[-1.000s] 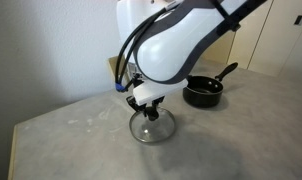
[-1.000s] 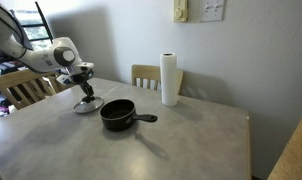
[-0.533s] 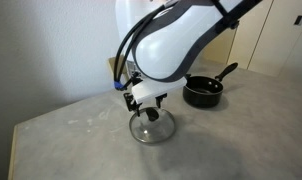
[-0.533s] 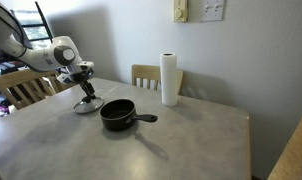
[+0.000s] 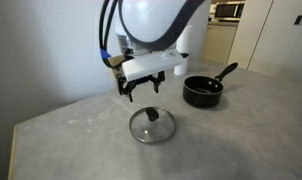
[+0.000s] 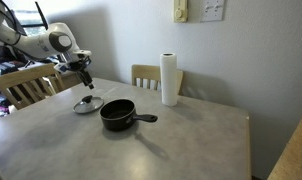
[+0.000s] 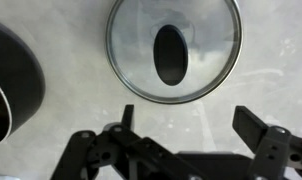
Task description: Uncover the pot
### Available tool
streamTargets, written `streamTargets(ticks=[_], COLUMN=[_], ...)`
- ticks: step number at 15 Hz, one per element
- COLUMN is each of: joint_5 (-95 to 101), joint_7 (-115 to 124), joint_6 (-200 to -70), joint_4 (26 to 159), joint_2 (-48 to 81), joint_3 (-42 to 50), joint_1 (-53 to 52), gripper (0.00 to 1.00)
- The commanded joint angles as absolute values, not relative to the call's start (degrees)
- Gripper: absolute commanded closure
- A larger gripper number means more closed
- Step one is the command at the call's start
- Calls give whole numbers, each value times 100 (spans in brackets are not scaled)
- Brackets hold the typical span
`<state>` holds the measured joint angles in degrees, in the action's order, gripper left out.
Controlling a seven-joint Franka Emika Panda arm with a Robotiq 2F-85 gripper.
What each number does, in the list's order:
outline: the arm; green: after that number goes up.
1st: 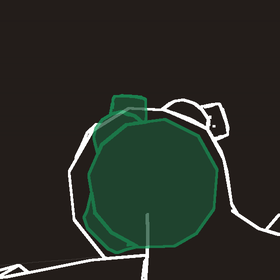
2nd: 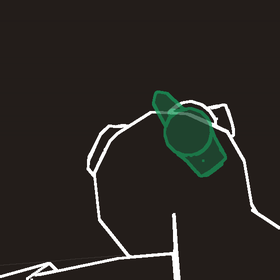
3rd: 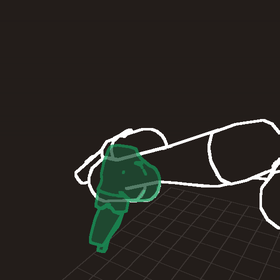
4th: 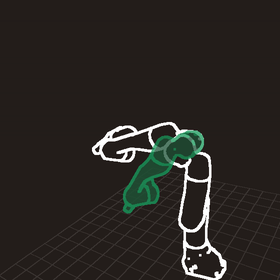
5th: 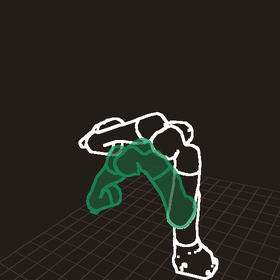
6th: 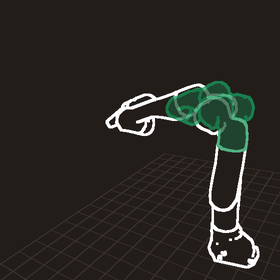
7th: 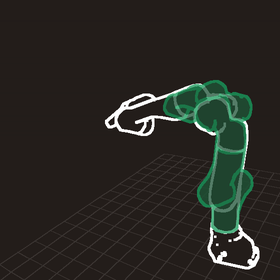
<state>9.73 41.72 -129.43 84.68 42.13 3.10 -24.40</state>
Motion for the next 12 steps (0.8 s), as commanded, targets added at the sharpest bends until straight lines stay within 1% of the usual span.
streamTargets(ticks=[1,6,7,12], joint_5=[907,893,1034,1031], joint_7=[4206,4223,4219,4222], joint_6=[-12205,-11689,-11885,-11831], joint_4=[8327,8053,8110,8071], joint_2=[3947,3902,3932,3936], joint_3=[192,84,116,101], joint_1=[-2383,-2327,-2370,-2366], gripper=[0,0,0,0])
